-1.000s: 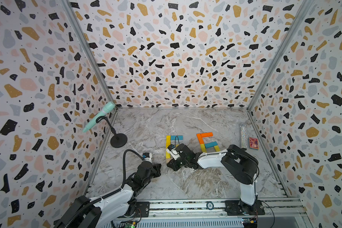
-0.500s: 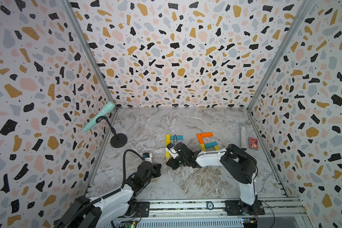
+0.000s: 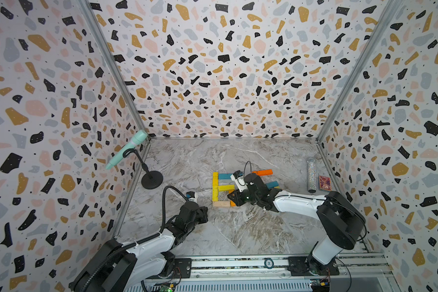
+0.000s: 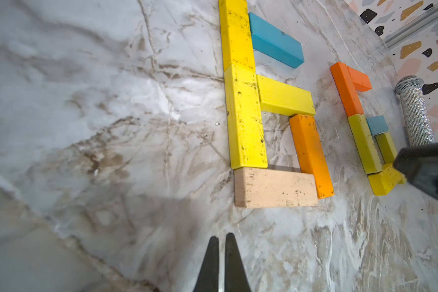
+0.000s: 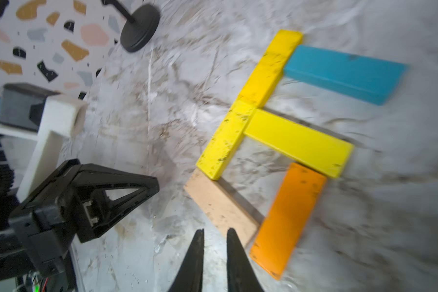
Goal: Assemble the number 6 with building blocks
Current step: Adjust the building block at the center of the board.
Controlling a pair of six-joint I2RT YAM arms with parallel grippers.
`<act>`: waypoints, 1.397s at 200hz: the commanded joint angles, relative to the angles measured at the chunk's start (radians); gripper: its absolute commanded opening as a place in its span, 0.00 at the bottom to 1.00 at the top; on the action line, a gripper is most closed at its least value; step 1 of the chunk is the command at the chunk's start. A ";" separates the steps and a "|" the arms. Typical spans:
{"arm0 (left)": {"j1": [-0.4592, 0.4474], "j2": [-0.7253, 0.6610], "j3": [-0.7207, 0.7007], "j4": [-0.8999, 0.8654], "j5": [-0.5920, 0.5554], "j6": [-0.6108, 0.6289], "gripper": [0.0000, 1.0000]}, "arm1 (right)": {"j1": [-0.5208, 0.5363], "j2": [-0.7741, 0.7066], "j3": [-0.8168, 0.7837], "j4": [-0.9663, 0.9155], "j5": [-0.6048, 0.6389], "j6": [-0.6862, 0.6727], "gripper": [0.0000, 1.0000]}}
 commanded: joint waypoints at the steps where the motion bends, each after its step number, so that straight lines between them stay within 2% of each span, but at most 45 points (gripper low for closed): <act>1: 0.022 0.037 0.037 0.014 0.005 0.054 0.00 | -0.028 -0.028 -0.076 -0.020 0.027 0.030 0.19; 62: 0.058 0.077 0.048 0.023 0.042 0.070 0.00 | -0.022 0.015 -0.137 0.062 0.000 0.069 0.18; 194: 0.061 0.066 0.018 0.048 0.058 0.065 0.00 | -0.015 0.140 -0.088 0.080 -0.005 0.040 0.18; 254: 0.061 0.079 0.000 0.082 0.078 0.050 0.00 | 0.000 0.115 -0.085 0.034 0.017 0.033 0.18; 279: 0.061 0.079 0.000 0.081 0.074 0.051 0.00 | -0.027 0.088 -0.055 -0.022 0.033 0.002 0.18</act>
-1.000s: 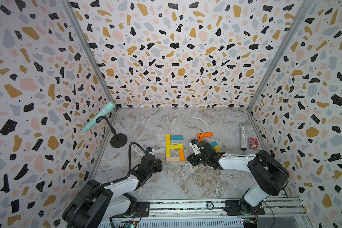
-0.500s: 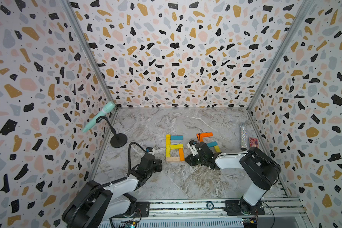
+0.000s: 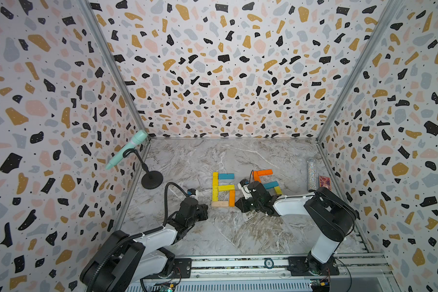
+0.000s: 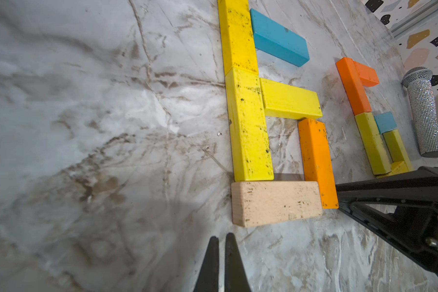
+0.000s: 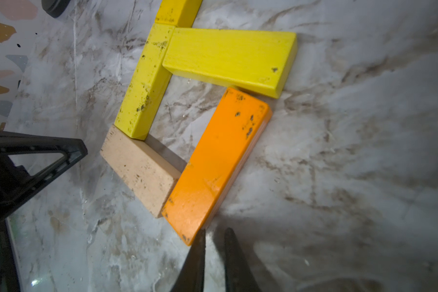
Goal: Assemble the number 6 with building blocks
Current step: Adjust the building block at the center of the board.
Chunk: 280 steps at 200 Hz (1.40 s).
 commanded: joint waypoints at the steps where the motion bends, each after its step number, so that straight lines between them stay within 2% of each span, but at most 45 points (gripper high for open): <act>1: 0.006 0.004 -0.014 0.036 0.005 -0.001 0.00 | -0.021 -0.038 0.038 -0.114 0.031 -0.039 0.18; 35: 0.006 0.014 -0.009 0.044 0.000 0.002 0.00 | -0.089 -0.052 0.102 -0.167 0.053 -0.104 0.17; 83: 0.006 0.044 -0.007 0.055 0.003 0.003 0.00 | -0.129 0.070 0.262 -0.219 0.045 -0.195 0.17; 119: 0.006 0.067 0.002 0.065 0.026 0.012 0.00 | -0.142 0.155 0.343 -0.235 0.044 -0.215 0.17; 194: 0.006 0.111 0.000 0.119 0.082 0.017 0.00 | -0.147 0.228 0.383 -0.227 0.018 -0.214 0.17; 280: 0.006 0.114 -0.009 0.120 0.095 0.016 0.00 | -0.134 0.218 0.355 -0.203 -0.004 -0.205 0.17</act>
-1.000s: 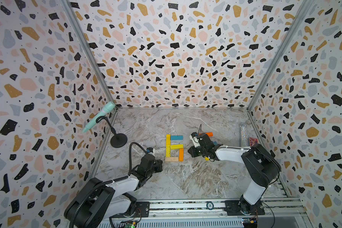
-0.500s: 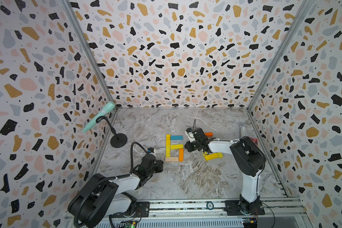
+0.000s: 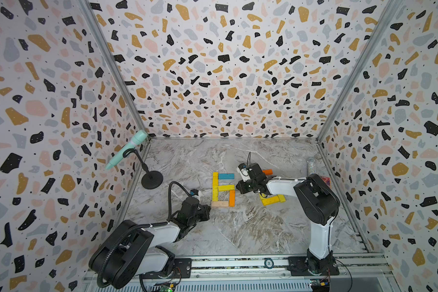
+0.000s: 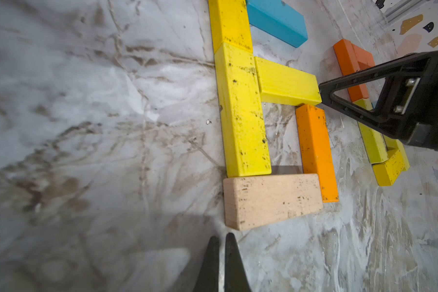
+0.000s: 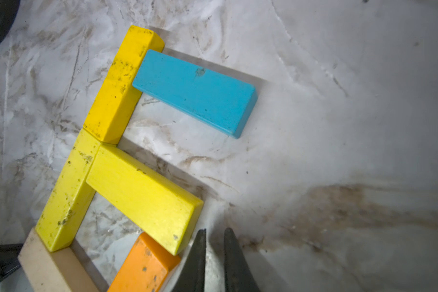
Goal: Assemble the number 6 with building blocks
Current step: Adjust the building block at the center of the board.
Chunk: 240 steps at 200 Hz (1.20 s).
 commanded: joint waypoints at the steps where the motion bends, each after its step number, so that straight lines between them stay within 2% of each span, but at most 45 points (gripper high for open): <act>1: 0.006 0.001 -0.009 0.023 0.013 0.013 0.00 | 0.009 -0.001 -0.005 -0.010 -0.010 -0.003 0.17; 71: 0.006 -0.020 -0.001 -0.009 0.009 0.022 0.00 | 0.021 -0.002 -0.007 -0.004 -0.010 0.000 0.17; 116: 0.007 -0.084 0.049 -0.147 -0.071 0.045 0.00 | 0.019 -0.022 -0.008 -0.021 0.015 -0.003 0.17; 141: 0.013 -0.094 0.067 -0.161 -0.098 0.053 0.00 | 0.008 -0.060 -0.022 -0.023 0.031 -0.004 0.17; 186: 0.013 -0.036 0.088 -0.129 -0.061 0.066 0.00 | -0.006 -0.115 -0.038 -0.041 0.039 -0.004 0.17; 240: 0.013 -0.027 0.075 -0.113 -0.048 0.068 0.00 | 0.029 -0.130 -0.102 -0.011 0.018 0.028 0.17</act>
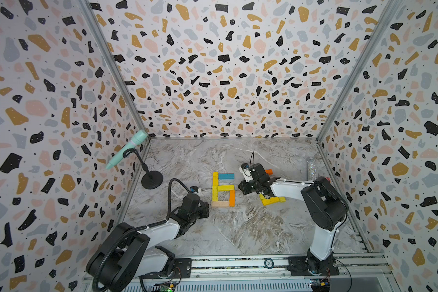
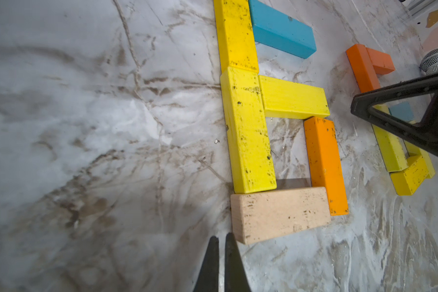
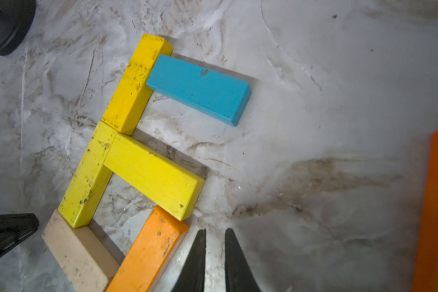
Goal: Assemble the number 6 with building blocks
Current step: Adjust the building block at the center of the board.
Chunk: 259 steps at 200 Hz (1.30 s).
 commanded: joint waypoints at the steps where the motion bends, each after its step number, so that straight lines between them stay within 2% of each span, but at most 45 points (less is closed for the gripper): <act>1: 0.006 0.008 0.004 0.029 0.013 0.016 0.00 | 0.020 -0.031 -0.024 -0.003 -0.007 0.020 0.17; 67: 0.006 0.014 -0.032 0.087 0.057 -0.009 0.00 | 0.031 -0.017 -0.025 0.007 -0.011 0.030 0.17; 259: 0.005 0.055 -0.047 0.120 0.074 -0.014 0.00 | 0.040 0.021 -0.017 0.006 -0.023 0.028 0.17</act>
